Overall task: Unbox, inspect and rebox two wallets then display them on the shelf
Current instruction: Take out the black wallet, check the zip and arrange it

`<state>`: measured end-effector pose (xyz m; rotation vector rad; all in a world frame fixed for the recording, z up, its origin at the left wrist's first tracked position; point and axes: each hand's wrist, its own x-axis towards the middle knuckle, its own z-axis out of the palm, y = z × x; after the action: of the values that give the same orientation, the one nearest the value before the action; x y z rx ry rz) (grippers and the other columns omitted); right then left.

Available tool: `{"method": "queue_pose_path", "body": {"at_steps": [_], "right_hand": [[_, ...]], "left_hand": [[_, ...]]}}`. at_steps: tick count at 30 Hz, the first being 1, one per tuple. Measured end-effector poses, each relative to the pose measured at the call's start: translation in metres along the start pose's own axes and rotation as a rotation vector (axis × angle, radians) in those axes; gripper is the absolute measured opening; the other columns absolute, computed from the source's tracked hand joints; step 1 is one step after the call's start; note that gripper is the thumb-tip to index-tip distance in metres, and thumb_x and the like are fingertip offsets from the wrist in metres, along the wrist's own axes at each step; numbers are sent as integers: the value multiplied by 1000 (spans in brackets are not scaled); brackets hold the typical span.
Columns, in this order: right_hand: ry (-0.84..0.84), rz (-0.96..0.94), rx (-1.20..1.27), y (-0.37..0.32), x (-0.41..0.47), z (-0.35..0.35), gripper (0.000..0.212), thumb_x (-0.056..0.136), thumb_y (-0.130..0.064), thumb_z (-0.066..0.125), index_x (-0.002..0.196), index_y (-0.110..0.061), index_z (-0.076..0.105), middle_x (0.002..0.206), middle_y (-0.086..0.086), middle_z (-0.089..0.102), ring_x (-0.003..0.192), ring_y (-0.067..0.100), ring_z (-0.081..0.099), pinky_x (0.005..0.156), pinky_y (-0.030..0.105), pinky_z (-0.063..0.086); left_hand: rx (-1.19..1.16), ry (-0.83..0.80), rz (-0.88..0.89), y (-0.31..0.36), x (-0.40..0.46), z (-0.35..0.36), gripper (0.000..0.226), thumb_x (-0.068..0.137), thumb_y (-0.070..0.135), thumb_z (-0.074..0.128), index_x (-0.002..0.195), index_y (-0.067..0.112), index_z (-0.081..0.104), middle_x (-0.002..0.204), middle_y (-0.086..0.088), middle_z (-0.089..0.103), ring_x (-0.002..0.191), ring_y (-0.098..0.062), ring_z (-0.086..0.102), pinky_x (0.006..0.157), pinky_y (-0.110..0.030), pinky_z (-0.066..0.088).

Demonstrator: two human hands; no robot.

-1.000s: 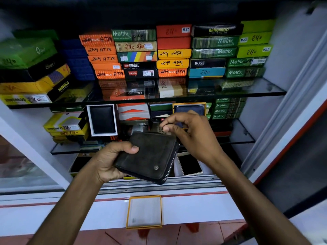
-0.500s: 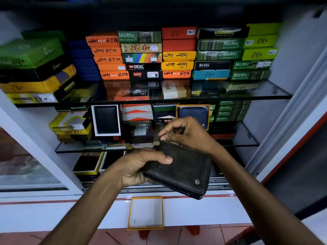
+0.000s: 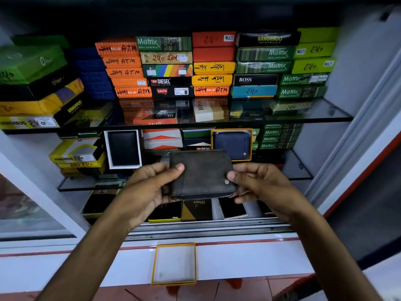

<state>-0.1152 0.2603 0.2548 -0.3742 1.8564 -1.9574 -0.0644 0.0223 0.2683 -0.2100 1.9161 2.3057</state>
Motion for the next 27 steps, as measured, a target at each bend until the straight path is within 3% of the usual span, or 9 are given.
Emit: {"method": "queue_pose_path", "body": {"at_steps": [3,6,11,13,16,19,23,25,27], "right_hand": [[31,-162,-96,-3,-5,-1,33,68,-18,76,101,-15,71,88,6,79,77,17,76,66,26,62],[90,-387,-253,-1,-12,-3,34,67,-11,83,97,-17,70,97,6,78,92,17,75,83,28,60],[222,-804,-527,11,-11,0,21,70,1,82,89,-6,73,108,4,76,114,16,68,97,42,55],[271,-934,-616,18,-8,2,19,68,7,83,83,0,74,107,8,75,115,20,68,96,44,56],[314,-1026,-666,28,-6,6,20,65,15,83,78,2,74,106,8,75,117,23,67,94,42,56],[334,-1052,-675,37,-5,11,17,70,17,77,78,2,75,107,7,74,117,23,67,94,38,56],[300,-954,-629,56,-4,21,17,75,15,70,83,0,75,108,7,74,117,20,67,96,36,54],[265,-838,-582,69,-6,26,21,76,8,71,91,-6,76,109,2,74,115,15,68,97,33,54],[250,-684,-557,87,-7,32,30,74,0,76,100,-16,76,109,-7,75,110,9,69,93,28,56]], "left_hand": [[85,6,213,3,-8,3,39,74,15,66,112,10,59,102,-9,78,94,-20,74,73,-25,61],[301,29,496,2,-13,-1,32,69,6,73,94,7,52,104,-4,78,100,-18,73,79,-25,59],[621,76,881,-13,-17,-15,24,75,2,68,89,21,64,117,9,73,120,-11,63,97,-26,51],[656,64,967,-18,-18,-18,7,79,5,62,85,4,66,117,1,72,122,-16,62,97,-30,50],[731,106,1094,-23,-20,-17,13,83,2,62,71,-4,64,110,-13,71,122,-27,62,99,-37,51],[739,140,1124,-28,-21,-20,16,83,0,63,68,-3,64,108,-12,72,120,-26,64,98,-36,52],[649,170,996,-52,-22,-36,14,83,7,65,72,-1,66,109,-5,76,119,-26,65,97,-37,52],[507,151,861,-65,-26,-46,2,81,18,69,83,19,69,112,4,75,117,-24,66,96,-37,53],[477,197,728,-81,-31,-53,25,76,14,75,90,34,67,111,13,75,111,-16,68,93,-28,54]]}}
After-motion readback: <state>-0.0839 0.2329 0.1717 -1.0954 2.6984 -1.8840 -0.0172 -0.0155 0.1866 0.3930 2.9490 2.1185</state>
